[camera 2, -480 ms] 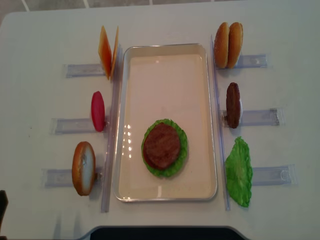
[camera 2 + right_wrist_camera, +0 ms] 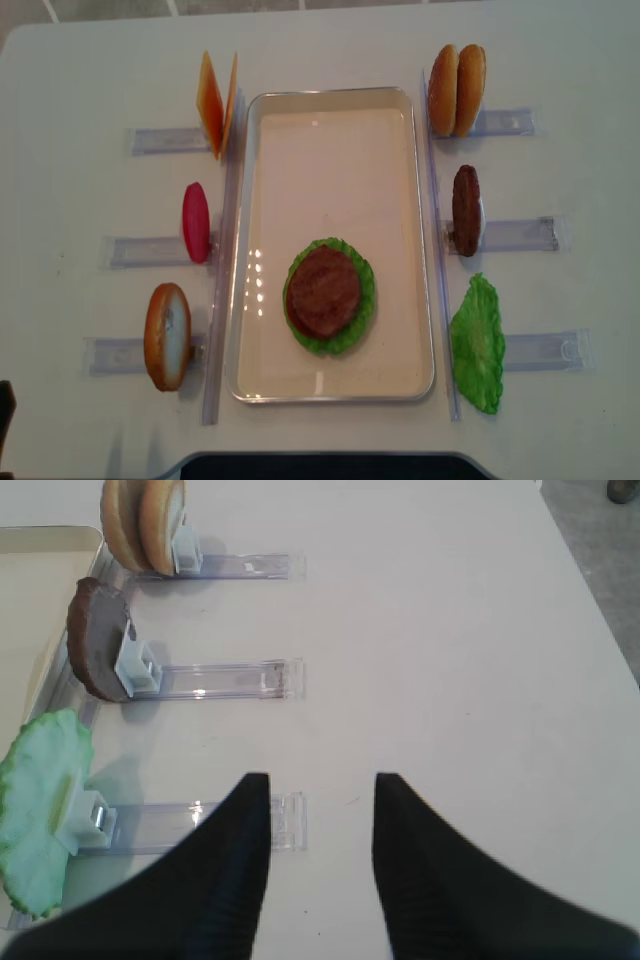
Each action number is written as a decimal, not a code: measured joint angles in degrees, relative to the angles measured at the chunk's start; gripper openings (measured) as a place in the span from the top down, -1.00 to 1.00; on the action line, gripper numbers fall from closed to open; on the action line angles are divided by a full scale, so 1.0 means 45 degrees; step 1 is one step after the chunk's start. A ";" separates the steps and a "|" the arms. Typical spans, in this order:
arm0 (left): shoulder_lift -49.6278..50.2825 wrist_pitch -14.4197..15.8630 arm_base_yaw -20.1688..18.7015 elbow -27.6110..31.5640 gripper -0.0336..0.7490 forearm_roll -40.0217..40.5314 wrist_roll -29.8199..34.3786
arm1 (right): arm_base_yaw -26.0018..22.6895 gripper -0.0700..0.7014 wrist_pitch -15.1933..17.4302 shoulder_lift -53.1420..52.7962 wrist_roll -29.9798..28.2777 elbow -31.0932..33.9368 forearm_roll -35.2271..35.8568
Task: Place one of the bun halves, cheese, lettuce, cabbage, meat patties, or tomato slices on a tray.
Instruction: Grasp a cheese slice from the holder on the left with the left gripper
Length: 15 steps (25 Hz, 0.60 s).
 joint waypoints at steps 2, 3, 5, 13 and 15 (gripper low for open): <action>0.0000 0.0000 0.0000 0.0000 -0.08 0.0000 0.0000 | 0.0000 0.11 0.0000 0.0000 0.0000 0.0000 0.0000; 0.0000 0.0000 0.0000 0.0000 -0.08 0.0000 0.0000 | 0.0000 0.11 0.0000 0.0000 0.0000 0.0000 0.0000; 0.0000 0.0000 0.0000 0.0000 -0.08 0.0000 0.0000 | 0.0000 0.11 0.0000 0.0000 0.0000 0.0000 0.0000; 0.0000 0.0198 0.0000 -0.0160 -0.08 0.0354 -0.0100 | 0.0000 0.11 0.0000 0.0000 0.0000 0.0000 0.0000; 0.0132 0.0299 0.0000 -0.0391 -0.08 0.0703 -0.0359 | 0.0000 0.11 0.0000 0.0000 0.0000 0.0000 0.0000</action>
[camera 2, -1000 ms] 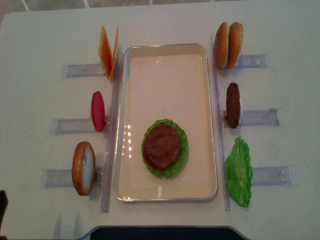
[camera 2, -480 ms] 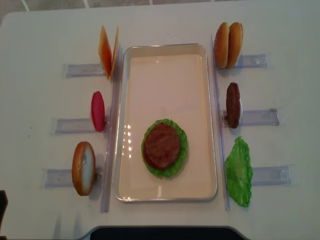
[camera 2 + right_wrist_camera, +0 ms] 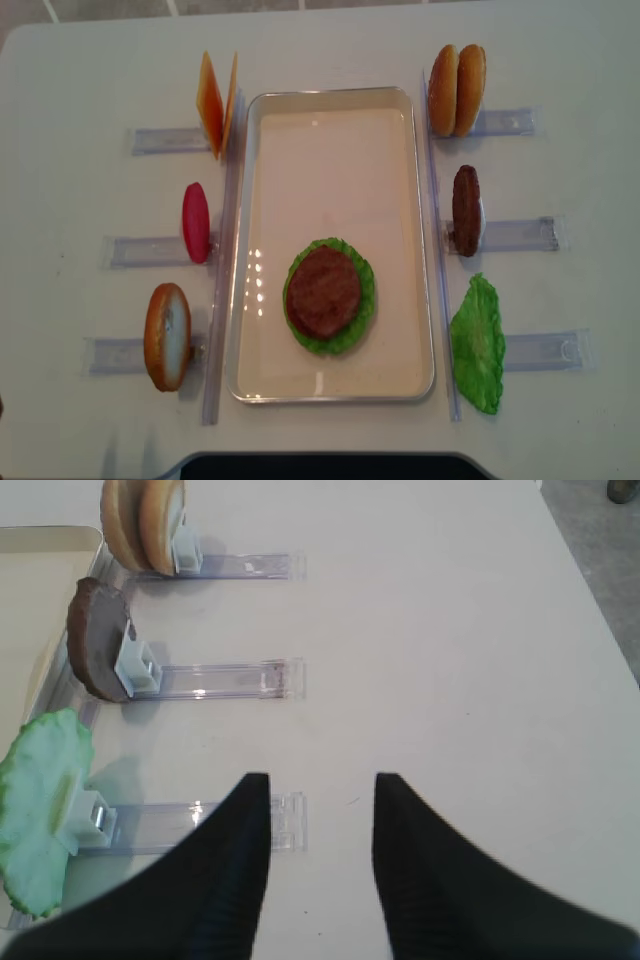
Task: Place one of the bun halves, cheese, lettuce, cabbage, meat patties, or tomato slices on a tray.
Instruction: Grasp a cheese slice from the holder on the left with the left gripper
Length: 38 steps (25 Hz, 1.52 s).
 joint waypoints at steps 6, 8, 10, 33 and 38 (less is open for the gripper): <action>0.2350 0.0015 0.0000 -0.0848 -0.08 0.0214 -0.0614 | 0.0000 0.12 0.0000 0.0000 0.0000 0.0000 0.0000; 0.3630 -0.0040 0.0000 -0.1316 -0.08 0.0214 -0.0650 | 0.0000 0.12 0.0000 0.0000 0.0000 0.0000 0.0000; 0.5148 -0.0206 0.0000 -0.1734 -0.08 0.0214 -0.0650 | 0.0000 0.13 0.0000 0.0000 0.0000 0.0000 0.0000; 2.0554 -0.0951 0.0000 -1.2249 -0.08 0.0135 -0.0665 | 0.0000 0.17 0.0000 0.0000 0.0000 0.0000 0.0000; 2.2413 -0.0367 0.0000 -1.4392 -0.08 0.0135 -0.0713 | 0.0000 0.17 0.0000 0.0000 0.0000 0.0000 0.0000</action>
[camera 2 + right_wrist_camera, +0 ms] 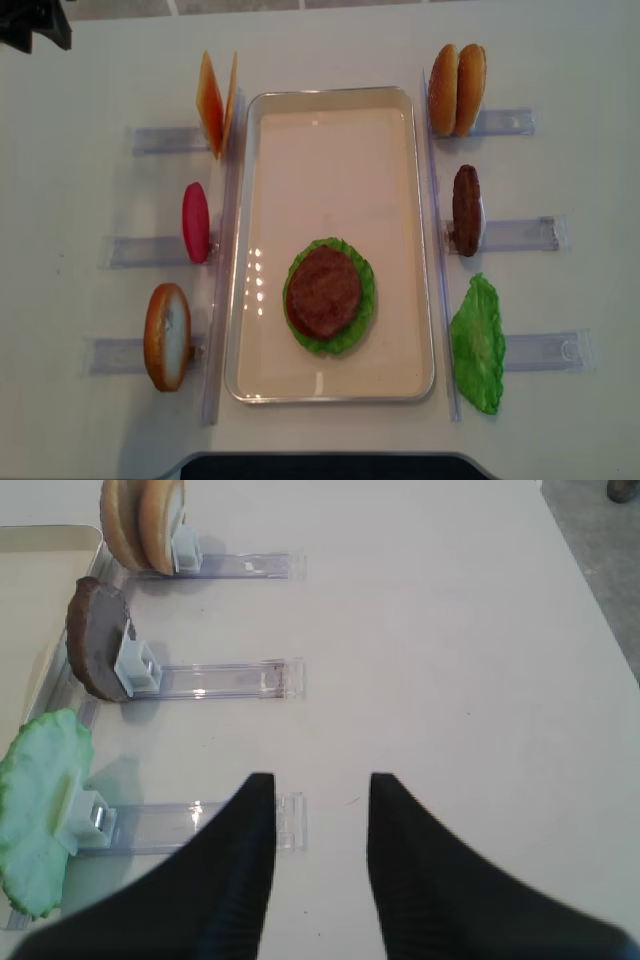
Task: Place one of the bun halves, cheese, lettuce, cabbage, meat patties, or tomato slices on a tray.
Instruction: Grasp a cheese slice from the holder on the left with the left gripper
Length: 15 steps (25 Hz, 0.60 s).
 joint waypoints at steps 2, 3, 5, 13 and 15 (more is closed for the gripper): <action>0.0613 0.0159 0.0000 -0.0749 -0.08 0.0012 -0.0163 | 0.0000 0.17 0.0000 0.0000 0.0000 0.0000 0.0000; 0.0898 0.0221 0.0000 -0.1044 -0.08 0.0012 -0.0190 | 0.0000 0.17 0.0000 0.0000 0.0000 0.0000 0.0000; 0.1318 0.0319 0.0000 -0.1456 -0.08 0.0024 -0.0231 | 0.0000 0.17 0.0000 0.0000 0.0000 0.0000 0.0000; 0.1654 0.0367 -0.0334 -0.1869 -0.08 0.0289 -0.0520 | 0.0000 0.17 0.0000 0.0000 0.0000 0.0000 0.0000; 0.1698 0.0367 -0.0982 -0.1869 -0.08 0.0633 -0.0632 | 0.0000 0.17 0.0000 0.0000 0.0000 0.0000 0.0000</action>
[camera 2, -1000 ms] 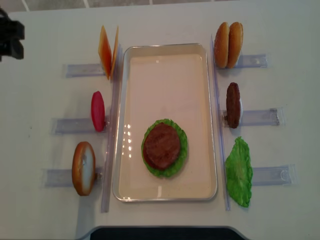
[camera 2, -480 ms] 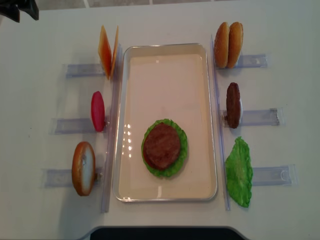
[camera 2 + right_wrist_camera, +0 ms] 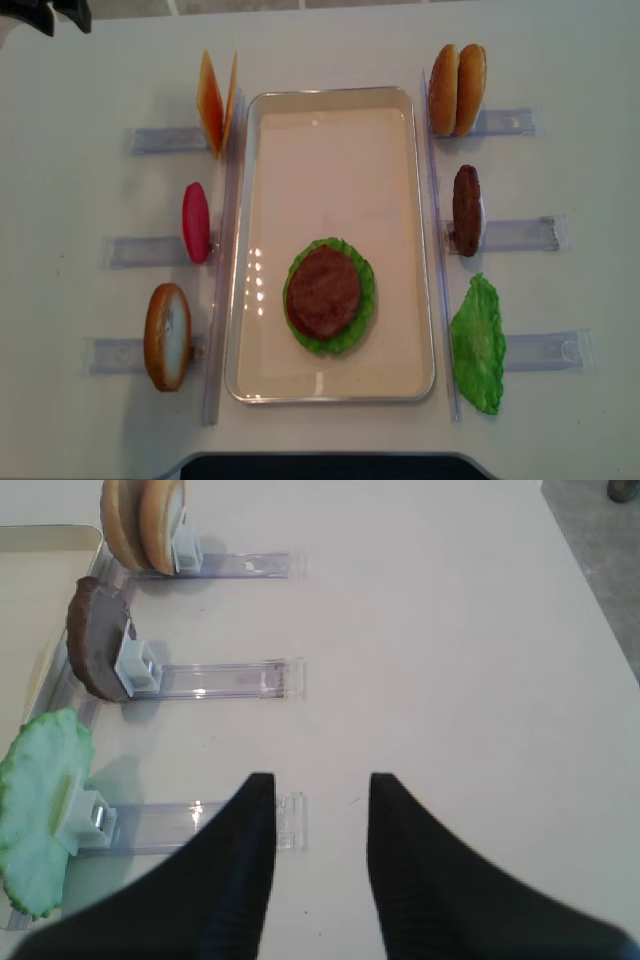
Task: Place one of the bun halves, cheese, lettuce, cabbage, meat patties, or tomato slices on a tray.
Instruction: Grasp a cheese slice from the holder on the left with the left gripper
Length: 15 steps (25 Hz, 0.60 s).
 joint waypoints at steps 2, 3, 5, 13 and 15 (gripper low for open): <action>0.0016 -0.0054 -0.0825 0.0000 -0.08 0.0160 -0.0420 | 0.0000 0.17 0.0000 0.0000 0.0000 0.0000 0.0000; 0.0026 -0.0115 -0.1312 0.0000 -0.08 0.0148 -0.0668 | 0.0000 0.17 0.0000 0.0000 0.0000 0.0000 0.0000; 0.0054 -0.0355 -0.2216 0.0000 -0.08 0.0106 -0.1058 | 0.0000 0.17 0.0000 0.0000 0.0000 0.0000 0.0000; 0.0470 -0.0410 -0.4635 -0.0013 -0.08 0.0386 -0.2431 | 0.0000 0.17 0.0000 0.0000 0.0000 0.0000 0.0000; 0.0517 -0.0336 -0.4648 -0.0013 -0.08 0.0386 -0.2597 | 0.0000 0.17 0.0000 0.0000 0.0000 0.0000 0.0000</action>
